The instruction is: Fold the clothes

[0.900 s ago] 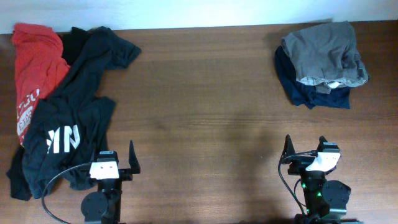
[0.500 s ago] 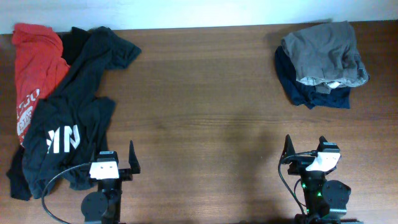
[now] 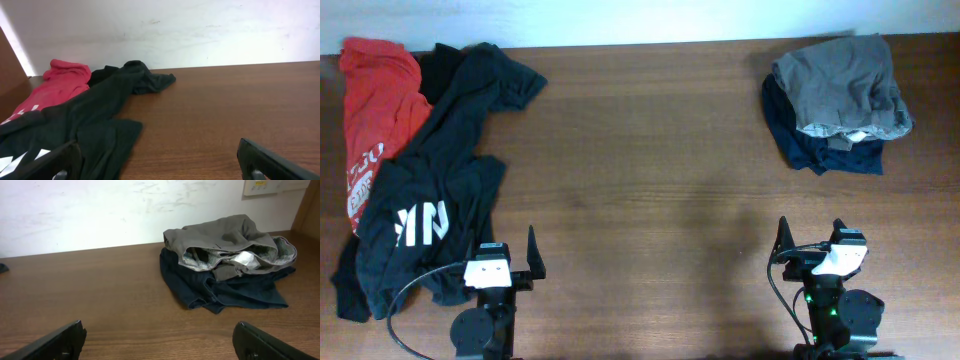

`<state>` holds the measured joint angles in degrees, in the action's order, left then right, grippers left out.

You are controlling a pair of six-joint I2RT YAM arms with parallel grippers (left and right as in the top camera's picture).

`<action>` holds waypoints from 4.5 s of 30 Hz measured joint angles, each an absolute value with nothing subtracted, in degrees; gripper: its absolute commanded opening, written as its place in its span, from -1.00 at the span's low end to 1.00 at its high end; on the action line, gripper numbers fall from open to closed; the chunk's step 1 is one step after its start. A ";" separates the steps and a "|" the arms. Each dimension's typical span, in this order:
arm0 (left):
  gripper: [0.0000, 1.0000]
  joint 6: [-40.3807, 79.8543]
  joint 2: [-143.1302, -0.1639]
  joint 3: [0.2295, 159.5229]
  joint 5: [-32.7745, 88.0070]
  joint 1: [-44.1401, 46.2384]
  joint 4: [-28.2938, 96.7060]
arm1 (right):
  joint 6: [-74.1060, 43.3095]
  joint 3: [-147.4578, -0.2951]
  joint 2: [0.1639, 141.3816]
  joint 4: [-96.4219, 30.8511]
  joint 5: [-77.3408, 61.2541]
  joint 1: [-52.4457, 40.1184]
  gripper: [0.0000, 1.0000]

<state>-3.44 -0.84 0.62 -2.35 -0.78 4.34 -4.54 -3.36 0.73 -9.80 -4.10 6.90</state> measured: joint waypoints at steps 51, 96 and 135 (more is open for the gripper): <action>0.98 -3.44 -0.84 0.56 -5.61 -0.78 -2.68 | -3.81 -3.25 0.73 -5.89 0.38 6.90 0.97; 0.57 -6.46 -80.47 57.78 2.13 -0.78 34.22 | -2.96 -74.70 83.20 -53.56 -23.77 6.90 0.97; -0.86 9.23 -100.40 57.76 -4.51 -17.65 41.17 | 0.69 -74.74 95.09 -42.81 -25.58 -1.32 0.99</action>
